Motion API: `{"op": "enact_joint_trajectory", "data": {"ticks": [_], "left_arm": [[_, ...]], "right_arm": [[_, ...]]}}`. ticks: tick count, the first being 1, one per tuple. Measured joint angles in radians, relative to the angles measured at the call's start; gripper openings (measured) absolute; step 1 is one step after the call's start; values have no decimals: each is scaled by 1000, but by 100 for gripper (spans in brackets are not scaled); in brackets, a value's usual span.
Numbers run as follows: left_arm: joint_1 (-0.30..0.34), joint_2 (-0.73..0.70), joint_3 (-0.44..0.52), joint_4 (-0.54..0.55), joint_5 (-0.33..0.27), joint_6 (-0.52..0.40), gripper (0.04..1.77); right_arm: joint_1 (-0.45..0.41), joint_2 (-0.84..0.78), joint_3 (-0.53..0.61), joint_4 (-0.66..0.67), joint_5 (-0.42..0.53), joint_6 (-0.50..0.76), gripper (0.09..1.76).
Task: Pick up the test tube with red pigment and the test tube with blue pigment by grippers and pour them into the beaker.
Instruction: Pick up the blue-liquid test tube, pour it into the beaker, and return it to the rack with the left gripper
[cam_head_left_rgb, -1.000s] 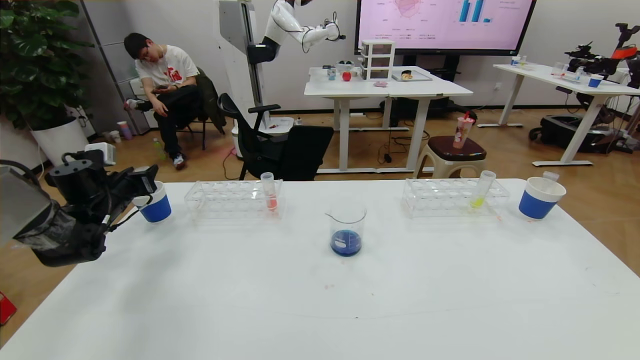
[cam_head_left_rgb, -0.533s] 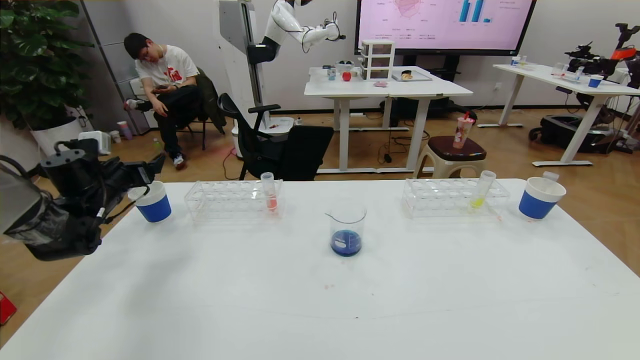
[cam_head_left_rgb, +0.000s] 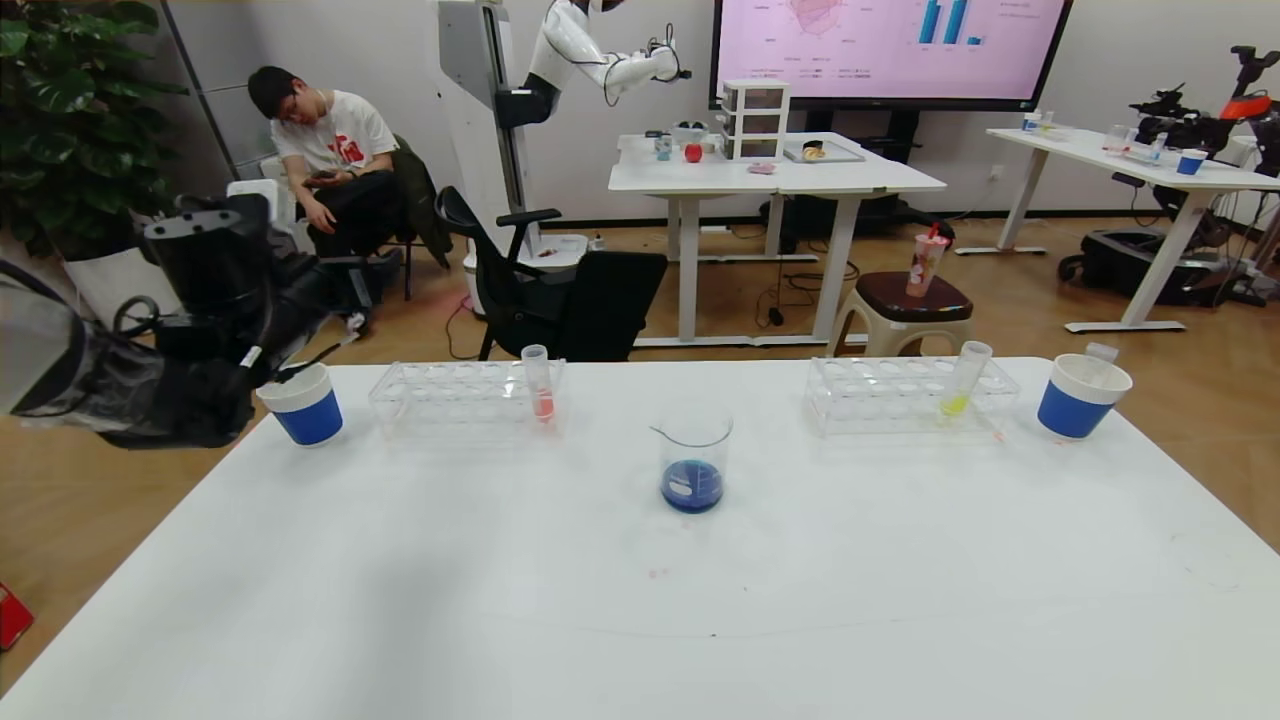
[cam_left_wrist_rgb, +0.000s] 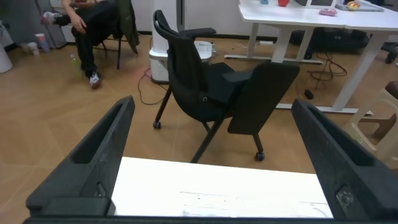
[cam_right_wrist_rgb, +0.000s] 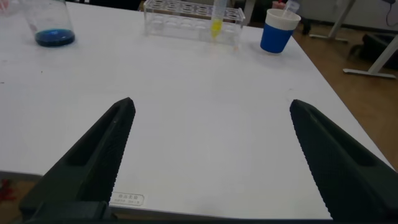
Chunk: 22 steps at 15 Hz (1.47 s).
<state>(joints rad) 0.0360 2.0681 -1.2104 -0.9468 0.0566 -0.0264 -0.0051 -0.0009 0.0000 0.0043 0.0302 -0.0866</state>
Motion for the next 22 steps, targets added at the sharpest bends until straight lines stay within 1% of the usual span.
{"op": "enact_joint_trajectory", "data": {"ticks": [1, 2, 4, 6, 8, 12, 15, 18, 22], "left_arm": [[-36, -13, -5, 8, 35, 0, 175], [-67, -36, -5, 19, 48, 1, 175], [-102, -111, 20, 70, 58, 6, 175], [-126, -228, 66, 134, 61, 24, 175], [-142, -375, 138, 179, 69, 65, 175], [-146, -696, 322, 230, 96, 164, 175], [-130, -951, 451, 286, 103, 234, 175], [-110, -1245, 559, 418, 103, 263, 175], [-93, -1631, 653, 679, 106, 269, 175]], "right_arm": [[0, 0, 0, 0, 0, 0, 173], [0, 0, 0, 0, 0, 0, 173], [0, 0, 0, 0, 0, 0, 173], [0, 0, 0, 0, 0, 0, 173], [0, 0, 0, 0, 0, 0, 173], [0, 0, 0, 0, 0, 0, 173], [0, 0, 0, 0, 0, 0, 173], [0, 0, 0, 0, 0, 0, 173], [0, 0, 0, 0, 0, 0, 173]]}}
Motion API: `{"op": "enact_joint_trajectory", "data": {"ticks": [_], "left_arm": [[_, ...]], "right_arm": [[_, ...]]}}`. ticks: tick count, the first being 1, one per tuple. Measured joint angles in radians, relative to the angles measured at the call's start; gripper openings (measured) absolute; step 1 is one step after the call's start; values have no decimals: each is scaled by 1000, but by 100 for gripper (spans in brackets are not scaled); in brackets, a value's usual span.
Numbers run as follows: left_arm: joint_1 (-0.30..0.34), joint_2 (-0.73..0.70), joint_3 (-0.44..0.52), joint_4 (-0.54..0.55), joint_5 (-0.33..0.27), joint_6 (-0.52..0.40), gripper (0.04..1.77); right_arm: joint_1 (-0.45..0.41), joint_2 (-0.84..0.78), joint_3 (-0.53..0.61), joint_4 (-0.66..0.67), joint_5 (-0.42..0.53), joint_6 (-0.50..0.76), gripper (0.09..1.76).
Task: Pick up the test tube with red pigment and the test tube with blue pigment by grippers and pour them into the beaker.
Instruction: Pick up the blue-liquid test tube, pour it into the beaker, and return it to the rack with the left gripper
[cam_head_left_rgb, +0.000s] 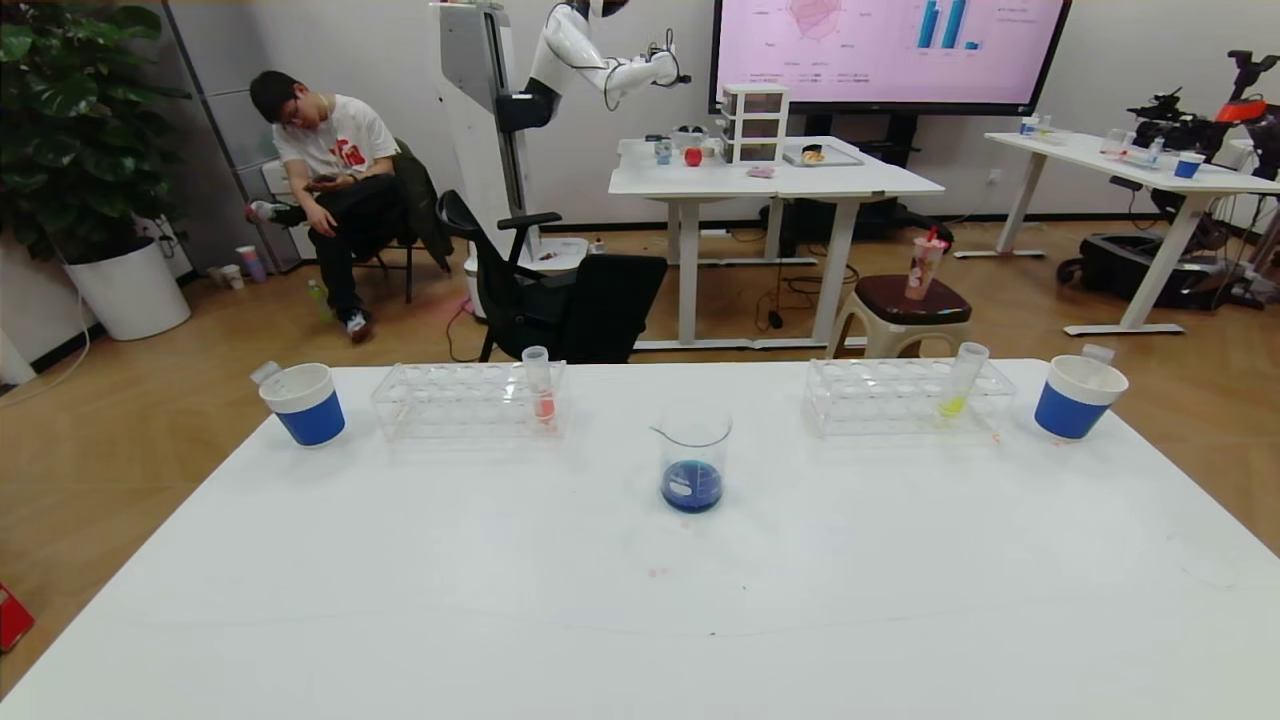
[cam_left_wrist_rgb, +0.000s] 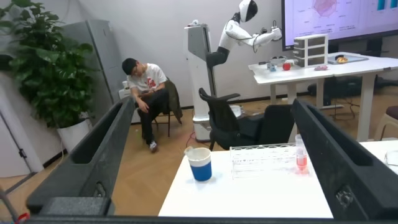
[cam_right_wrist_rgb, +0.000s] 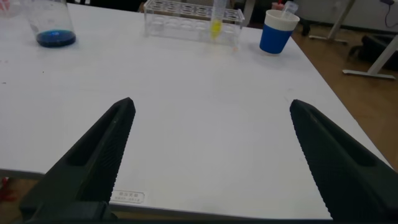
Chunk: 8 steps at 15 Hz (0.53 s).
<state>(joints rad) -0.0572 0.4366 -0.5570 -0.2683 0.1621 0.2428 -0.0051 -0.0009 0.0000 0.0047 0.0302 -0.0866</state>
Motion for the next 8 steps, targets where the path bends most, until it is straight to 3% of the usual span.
{"op": "enact_joint_trajectory", "data": {"ticks": [3, 8], "left_arm": [[39, -209, 110, 74, -41, -2, 175], [55, -385, 366, 78, -91, -26, 175]], "right_arm": [[0, 0, 0, 0, 0, 0, 173], [0, 0, 0, 0, 0, 0, 173]]}}
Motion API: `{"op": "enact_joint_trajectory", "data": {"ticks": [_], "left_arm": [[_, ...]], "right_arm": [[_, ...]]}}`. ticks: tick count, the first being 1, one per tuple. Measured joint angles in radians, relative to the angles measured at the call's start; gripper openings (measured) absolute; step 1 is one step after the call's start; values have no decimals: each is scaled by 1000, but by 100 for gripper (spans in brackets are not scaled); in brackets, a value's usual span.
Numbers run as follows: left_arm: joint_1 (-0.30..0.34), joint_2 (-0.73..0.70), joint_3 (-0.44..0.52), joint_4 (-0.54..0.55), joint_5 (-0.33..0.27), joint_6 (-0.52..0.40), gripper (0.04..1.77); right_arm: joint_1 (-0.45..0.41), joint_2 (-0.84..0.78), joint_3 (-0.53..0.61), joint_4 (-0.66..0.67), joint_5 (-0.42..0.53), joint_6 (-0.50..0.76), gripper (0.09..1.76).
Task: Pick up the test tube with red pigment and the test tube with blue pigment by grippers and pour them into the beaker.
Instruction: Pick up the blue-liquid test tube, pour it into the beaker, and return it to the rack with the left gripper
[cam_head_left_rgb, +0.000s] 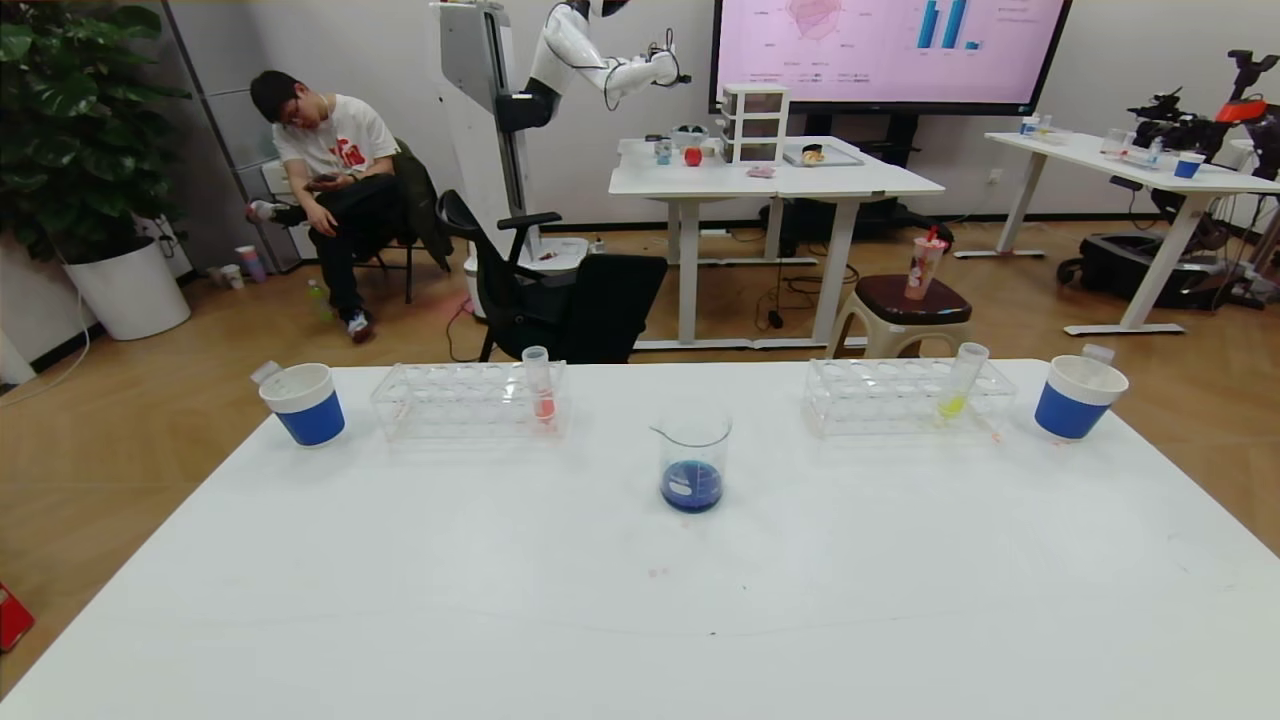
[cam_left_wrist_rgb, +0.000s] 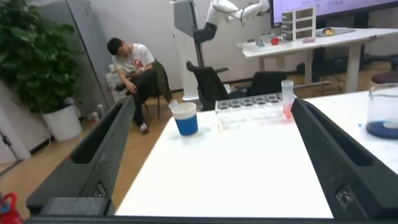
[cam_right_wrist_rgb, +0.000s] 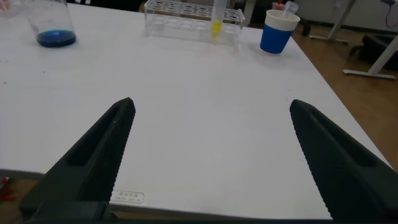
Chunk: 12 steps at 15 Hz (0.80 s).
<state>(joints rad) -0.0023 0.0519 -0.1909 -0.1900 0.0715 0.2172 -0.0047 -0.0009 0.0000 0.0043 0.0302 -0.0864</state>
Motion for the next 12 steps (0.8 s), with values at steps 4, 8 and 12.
{"op": "enact_joint_trajectory", "data": {"ticks": [4, 8, 12], "left_arm": [[1, -47, 172, 76, -24, -124, 175], [1, -54, 185, 207, -91, -130, 175], [1, -54, 190, 191, -85, -140, 175]], "right_arm": [[-1, 0, 0, 0, 0, 0, 173], [0, 0, 0, 0, 0, 0, 173], [0, 0, 0, 0, 0, -1, 173]]}}
